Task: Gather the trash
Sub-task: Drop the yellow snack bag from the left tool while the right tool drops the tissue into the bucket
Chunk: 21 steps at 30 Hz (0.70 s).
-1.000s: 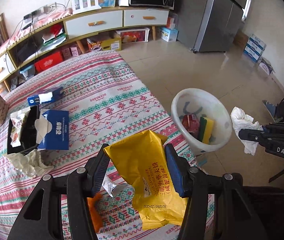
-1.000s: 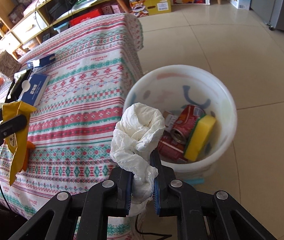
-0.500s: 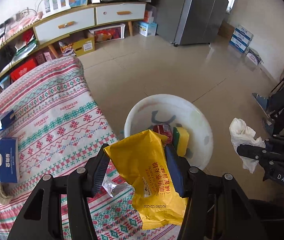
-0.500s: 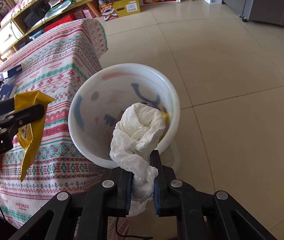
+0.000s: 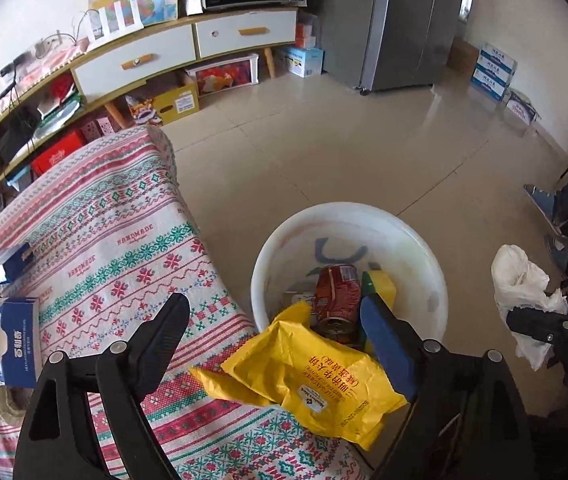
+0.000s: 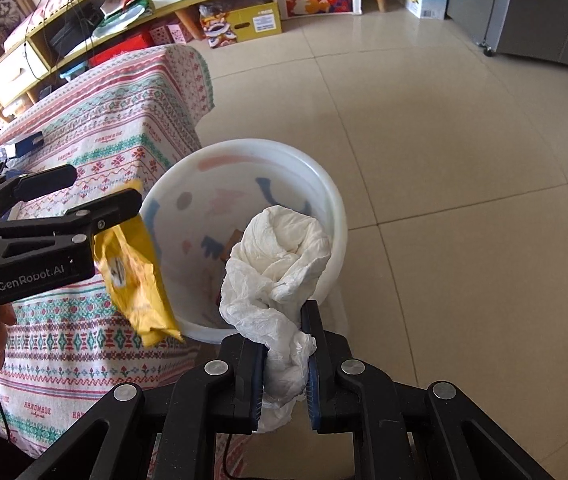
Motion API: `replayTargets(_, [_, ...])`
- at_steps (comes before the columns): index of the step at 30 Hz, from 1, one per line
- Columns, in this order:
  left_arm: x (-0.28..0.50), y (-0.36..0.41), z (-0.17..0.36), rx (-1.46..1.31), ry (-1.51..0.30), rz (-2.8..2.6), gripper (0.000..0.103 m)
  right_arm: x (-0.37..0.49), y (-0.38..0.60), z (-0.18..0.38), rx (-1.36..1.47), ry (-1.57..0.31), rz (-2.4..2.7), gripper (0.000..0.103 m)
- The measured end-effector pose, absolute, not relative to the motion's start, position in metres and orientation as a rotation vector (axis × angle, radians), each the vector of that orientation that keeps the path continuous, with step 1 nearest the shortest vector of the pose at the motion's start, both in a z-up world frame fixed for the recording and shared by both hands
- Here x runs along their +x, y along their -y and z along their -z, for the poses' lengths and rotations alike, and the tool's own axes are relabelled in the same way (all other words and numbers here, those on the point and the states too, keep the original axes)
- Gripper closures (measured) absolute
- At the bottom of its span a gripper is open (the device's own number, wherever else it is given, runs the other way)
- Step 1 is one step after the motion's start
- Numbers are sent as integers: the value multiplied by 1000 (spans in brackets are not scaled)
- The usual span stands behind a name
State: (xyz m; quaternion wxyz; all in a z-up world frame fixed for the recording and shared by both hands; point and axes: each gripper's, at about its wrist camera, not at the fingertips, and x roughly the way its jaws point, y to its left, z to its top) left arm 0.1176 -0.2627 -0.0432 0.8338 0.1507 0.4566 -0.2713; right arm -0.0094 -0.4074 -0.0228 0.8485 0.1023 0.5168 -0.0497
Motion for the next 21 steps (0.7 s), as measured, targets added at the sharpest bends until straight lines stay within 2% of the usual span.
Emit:
replayTargets(6, [104, 237, 32, 363, -941, 549, 4, -2, 402, 25, 205, -1095, 109, 88])
replayTargets(21, [77, 141, 7, 359, -932, 519, 4, 35, 358, 37, 186, -1126, 57, 88])
